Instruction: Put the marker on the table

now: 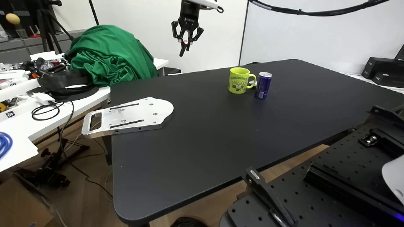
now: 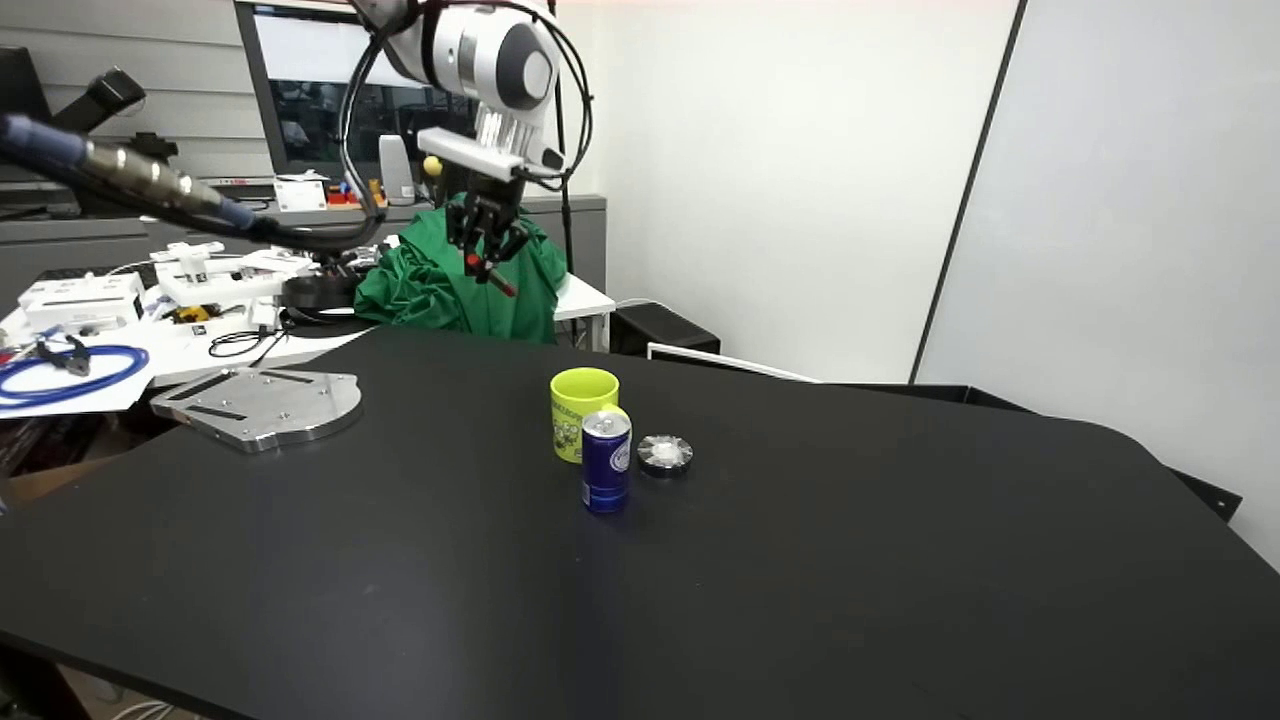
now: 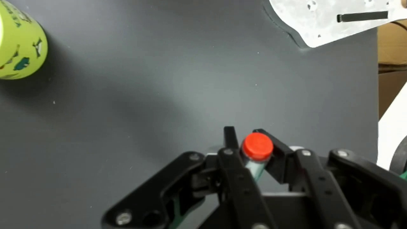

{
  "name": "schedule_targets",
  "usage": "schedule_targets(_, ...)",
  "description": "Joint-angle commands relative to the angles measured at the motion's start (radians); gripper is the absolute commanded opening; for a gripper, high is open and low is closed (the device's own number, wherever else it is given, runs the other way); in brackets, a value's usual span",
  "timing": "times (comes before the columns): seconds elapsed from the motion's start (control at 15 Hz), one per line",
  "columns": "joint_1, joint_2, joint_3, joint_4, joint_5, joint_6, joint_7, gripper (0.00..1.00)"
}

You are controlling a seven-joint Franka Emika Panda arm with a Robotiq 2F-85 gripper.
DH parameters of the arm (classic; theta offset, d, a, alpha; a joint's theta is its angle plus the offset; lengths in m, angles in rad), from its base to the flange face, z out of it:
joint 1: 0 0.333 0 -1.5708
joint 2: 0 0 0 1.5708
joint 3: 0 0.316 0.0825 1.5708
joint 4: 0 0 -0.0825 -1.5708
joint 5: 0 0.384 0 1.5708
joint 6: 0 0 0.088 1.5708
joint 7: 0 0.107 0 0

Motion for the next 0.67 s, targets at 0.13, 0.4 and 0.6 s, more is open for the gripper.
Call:
schedule_targets(0.13, 0.039, -0.077, 0.013, -0.341, -0.040, 0.240, -0.028, 0.05)
schedule_targets(0.4, 0.058, -0.112, 0.023, -0.543, -0.072, 0.387, -0.024, 0.05)
schedule_targets(0.6, 0.065, -0.166, 0.029, -0.690, -0.086, 0.478, -0.019, 0.05)
